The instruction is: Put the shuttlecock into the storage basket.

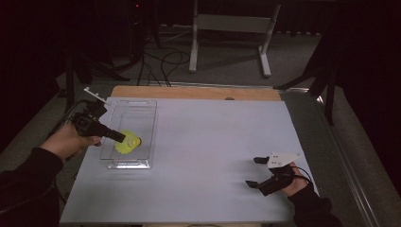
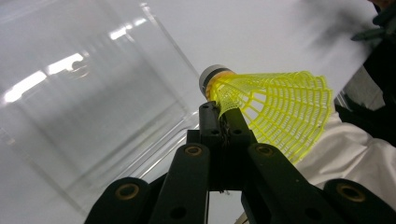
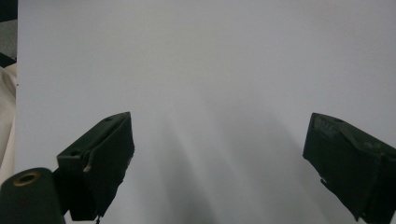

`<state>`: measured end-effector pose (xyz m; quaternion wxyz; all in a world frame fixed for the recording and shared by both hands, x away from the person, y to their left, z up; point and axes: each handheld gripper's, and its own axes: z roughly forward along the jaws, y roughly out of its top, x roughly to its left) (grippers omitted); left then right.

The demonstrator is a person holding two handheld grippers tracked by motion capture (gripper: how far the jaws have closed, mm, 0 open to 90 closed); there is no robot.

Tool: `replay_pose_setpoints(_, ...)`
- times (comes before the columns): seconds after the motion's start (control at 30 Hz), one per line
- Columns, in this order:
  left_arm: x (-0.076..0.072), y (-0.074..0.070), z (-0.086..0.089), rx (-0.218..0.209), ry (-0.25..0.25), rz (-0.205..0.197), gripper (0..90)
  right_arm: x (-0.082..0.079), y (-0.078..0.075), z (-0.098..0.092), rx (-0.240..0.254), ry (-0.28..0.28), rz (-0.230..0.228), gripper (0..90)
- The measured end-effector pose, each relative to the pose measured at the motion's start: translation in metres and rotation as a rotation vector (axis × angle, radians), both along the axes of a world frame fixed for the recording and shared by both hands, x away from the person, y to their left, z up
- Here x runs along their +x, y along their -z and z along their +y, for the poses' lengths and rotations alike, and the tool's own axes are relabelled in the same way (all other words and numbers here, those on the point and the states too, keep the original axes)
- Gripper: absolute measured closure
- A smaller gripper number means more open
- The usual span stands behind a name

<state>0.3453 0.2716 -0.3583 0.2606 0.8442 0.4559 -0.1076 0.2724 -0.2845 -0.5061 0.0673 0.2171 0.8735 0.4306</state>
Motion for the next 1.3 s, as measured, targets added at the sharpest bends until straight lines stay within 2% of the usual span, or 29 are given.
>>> replay_pose_setpoints(0.3,-0.002,0.002,0.030,0.052,-0.077,0.023,90.0,-0.001,0.003,-0.002,-0.008,0.009,0.002,8.9)
replay_pose_setpoints(0.6,0.000,0.010,0.055,0.111,-0.146,0.058,90.0,-0.001,0.004,-0.001,-0.004,0.003,0.005,8.8)
replay_pose_setpoints(0.67,0.001,0.012,0.058,0.133,-0.152,0.068,90.0,-0.001,0.004,0.000,-0.005,0.002,0.006,8.9)
replay_pose_setpoints(0.93,0.003,0.021,0.068,0.175,-0.180,0.096,90.0,-0.001,0.005,0.002,-0.010,-0.004,0.014,8.9)
replay_pose_setpoints(1.27,0.006,0.033,0.070,0.196,-0.189,0.130,90.0,-0.001,0.006,0.002,-0.009,-0.007,0.021,8.9)
replay_pose_setpoints(1.3,0.007,0.037,0.069,0.199,-0.185,0.143,90.0,-0.001,0.006,0.002,-0.008,-0.007,0.021,8.9)
